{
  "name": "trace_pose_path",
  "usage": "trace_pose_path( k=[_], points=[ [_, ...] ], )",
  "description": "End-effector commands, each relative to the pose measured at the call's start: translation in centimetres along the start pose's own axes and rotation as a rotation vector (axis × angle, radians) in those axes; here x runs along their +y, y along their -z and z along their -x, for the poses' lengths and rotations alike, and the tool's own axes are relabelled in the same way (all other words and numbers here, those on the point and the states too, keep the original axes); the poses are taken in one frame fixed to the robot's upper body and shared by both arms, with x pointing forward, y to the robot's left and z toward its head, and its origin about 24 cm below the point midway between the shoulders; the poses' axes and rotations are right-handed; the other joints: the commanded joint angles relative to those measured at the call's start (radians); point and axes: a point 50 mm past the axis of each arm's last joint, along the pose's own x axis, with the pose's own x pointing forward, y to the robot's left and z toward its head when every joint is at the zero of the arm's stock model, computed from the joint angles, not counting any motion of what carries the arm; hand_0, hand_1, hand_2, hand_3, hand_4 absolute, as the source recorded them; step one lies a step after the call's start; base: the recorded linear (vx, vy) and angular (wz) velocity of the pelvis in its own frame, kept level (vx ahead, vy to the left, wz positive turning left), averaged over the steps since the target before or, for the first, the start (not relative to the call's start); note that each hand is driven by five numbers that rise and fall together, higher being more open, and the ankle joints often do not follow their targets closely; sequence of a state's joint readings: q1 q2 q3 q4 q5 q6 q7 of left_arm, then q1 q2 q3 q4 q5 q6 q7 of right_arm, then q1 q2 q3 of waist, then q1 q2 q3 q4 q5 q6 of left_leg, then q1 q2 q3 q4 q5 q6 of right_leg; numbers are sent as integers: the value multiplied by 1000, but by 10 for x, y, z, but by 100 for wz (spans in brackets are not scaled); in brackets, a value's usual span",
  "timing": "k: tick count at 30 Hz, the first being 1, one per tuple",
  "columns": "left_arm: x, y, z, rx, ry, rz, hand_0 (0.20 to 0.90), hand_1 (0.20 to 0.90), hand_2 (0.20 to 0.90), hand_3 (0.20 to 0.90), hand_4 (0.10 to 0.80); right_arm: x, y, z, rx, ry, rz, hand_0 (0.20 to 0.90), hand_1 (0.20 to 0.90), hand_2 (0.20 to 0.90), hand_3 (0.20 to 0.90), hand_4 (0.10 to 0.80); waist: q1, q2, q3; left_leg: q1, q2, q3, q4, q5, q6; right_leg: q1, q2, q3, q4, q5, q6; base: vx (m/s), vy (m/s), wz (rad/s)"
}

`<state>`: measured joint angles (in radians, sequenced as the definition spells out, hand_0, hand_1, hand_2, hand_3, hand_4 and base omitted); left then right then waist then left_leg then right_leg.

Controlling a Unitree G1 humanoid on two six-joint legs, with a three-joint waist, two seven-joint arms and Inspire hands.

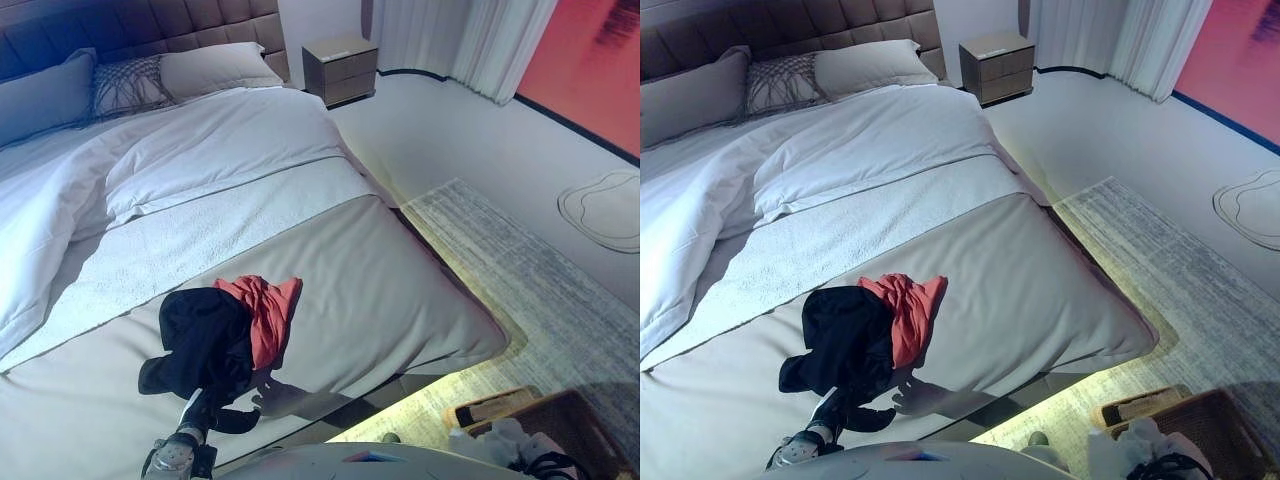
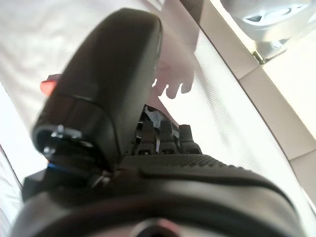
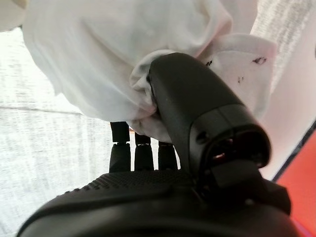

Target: Pick up the clothes from the bed and place them into the basket

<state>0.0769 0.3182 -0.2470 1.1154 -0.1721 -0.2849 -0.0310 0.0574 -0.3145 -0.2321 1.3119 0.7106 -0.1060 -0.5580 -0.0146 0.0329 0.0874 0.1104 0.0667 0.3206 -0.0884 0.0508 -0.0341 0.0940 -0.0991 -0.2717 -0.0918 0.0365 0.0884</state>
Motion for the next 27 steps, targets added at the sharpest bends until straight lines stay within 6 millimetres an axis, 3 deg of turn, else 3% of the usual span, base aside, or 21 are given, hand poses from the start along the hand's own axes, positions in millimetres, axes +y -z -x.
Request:
trace_pose_path(
  k=[1,9,18,20,21,22,23,25,27],
  points=[
    [1,-31,-10,-115,1,-34,900,900,900,900,800,0,-44,-3,-129,42,-131,300,300,300,200,100,-4,-10,6,-5,-6,-76,3,-56,-3,-13,10,7,53,-9,18,-11,-29,-13],
    [-7,-38,-12,-133,37,-59,900,900,900,900,800,16,-64,7,-222,-36,-202,300,300,300,200,100,-19,-2,22,-16,8,-44,14,-50,-10,-35,2,13,39,10,17,-33,-12,-15],
    [-22,-45,-13,-162,87,-77,900,900,900,900,800,43,-114,32,-421,-168,-298,300,300,300,200,100,-73,37,52,-41,-7,7,70,-76,-13,-93,-38,58,20,45,22,-38,71,-22],
    [-25,-42,-12,-160,67,-24,900,900,900,900,800,50,-121,39,-469,-208,-270,300,300,300,200,100,-59,30,67,-74,-40,-99,167,-121,-10,-87,-45,105,26,48,12,39,143,-49],
    [-27,-38,-11,-153,46,15,900,900,900,900,800,59,-124,46,-502,-249,-236,300,300,300,200,100,-34,21,82,-102,-85,-237,195,-134,3,-88,-41,163,35,57,9,88,75,-72],
    [-28,-35,-10,-157,34,34,900,900,900,900,800,68,-124,52,-517,-283,-223,300,300,300,200,100,-19,14,95,-115,-111,-311,190,-129,17,-96,-35,207,46,64,9,45,67,-72],
    [-28,-35,-9,-168,35,30,900,900,900,900,800,74,-126,57,-529,-306,-222,300,300,300,200,100,-12,14,110,-116,-112,-311,177,-123,27,-109,-34,227,60,67,13,-46,41,-84],
    [-23,-37,-10,-174,38,1,900,900,900,900,800,78,-134,62,-555,-324,-213,300,300,300,200,100,-14,14,134,-84,-104,-291,139,-125,38,-153,-63,219,73,103,48,-57,54,-122],
    [-18,-36,-10,-173,26,-5,900,900,900,900,800,82,-140,65,-560,-336,-212,300,300,300,200,100,-9,18,148,-52,-98,-256,97,-124,44,-187,-88,166,101,120,71,-52,75,-114]
  ],
)
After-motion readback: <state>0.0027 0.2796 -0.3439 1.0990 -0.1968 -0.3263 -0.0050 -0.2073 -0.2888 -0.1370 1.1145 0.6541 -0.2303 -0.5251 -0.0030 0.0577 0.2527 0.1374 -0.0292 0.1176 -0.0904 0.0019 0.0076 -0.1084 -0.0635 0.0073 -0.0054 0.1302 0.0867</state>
